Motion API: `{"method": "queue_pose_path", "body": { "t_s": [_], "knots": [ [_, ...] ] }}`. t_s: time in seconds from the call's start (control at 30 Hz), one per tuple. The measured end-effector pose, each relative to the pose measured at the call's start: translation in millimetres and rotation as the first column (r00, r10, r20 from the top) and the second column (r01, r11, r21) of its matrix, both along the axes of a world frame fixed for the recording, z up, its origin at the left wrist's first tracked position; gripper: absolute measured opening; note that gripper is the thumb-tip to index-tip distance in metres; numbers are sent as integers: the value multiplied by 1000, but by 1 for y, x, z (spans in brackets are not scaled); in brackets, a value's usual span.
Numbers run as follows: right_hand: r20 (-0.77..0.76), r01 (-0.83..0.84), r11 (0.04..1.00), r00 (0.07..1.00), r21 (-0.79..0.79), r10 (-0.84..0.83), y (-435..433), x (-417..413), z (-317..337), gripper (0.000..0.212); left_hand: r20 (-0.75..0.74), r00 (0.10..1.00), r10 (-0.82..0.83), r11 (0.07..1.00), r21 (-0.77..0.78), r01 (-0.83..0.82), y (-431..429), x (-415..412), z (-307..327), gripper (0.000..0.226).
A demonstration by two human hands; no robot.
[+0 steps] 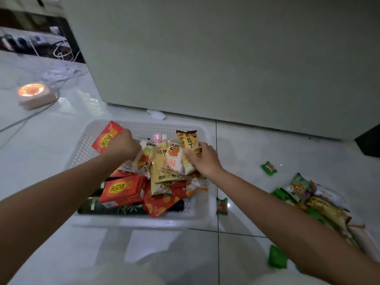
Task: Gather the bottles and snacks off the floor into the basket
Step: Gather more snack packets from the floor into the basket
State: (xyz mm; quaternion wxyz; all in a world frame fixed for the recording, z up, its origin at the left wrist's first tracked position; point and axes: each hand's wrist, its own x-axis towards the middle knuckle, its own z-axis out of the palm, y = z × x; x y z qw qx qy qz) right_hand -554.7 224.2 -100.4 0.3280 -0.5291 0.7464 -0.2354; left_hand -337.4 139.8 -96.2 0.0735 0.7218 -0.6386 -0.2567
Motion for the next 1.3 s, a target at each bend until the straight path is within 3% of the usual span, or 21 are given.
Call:
{"method": "queue_pose_path", "body": {
  "t_s": [0.07,0.13,0.3,0.4,0.5,0.6,0.67,0.77,0.97,1.13,1.3],
  "knots": [
    [-88,32,998,995,-58,-37,2,-5,-1,60,140,987,-78,981,-168,102,7,-5,3,45],
    [-125,70,988,988,-134,-87,7,-14,-2,57,172,975,-142,934,-302,189,12,-18,7,50],
    [-72,241,963,965,-123,-251,53,-74,-15,46,154,927,-342,839,-395,375,37,-88,14,57],
    [-40,439,896,896,-64,-442,114,-126,-34,44,174,831,-528,706,-455,543,61,-145,10,59],
    [-140,663,749,742,8,-655,195,-178,-54,46,194,658,-728,533,-444,720,90,-204,-1,63],
    [-321,838,545,524,27,-789,287,-210,-65,46,203,479,-854,383,-378,843,125,-254,-22,71],
    [-387,914,405,384,30,-838,345,-220,-68,46,190,391,-900,319,-324,891,148,-278,-38,77],
    [-489,960,268,271,79,-829,419,-229,-68,45,199,263,-944,221,-211,952,181,-301,-61,86],
    [-393,986,-49,17,159,-919,500,-254,-74,69,237,51,-970,45,-31,999,222,-325,-85,97],
    [-159,946,39,95,323,-983,496,-282,-96,81,203,62,-977,82,91,992,234,-343,-97,95],
    [-198,889,221,320,401,-927,478,-312,-121,74,196,80,-977,115,177,978,252,-327,-121,87]
  ]
}}
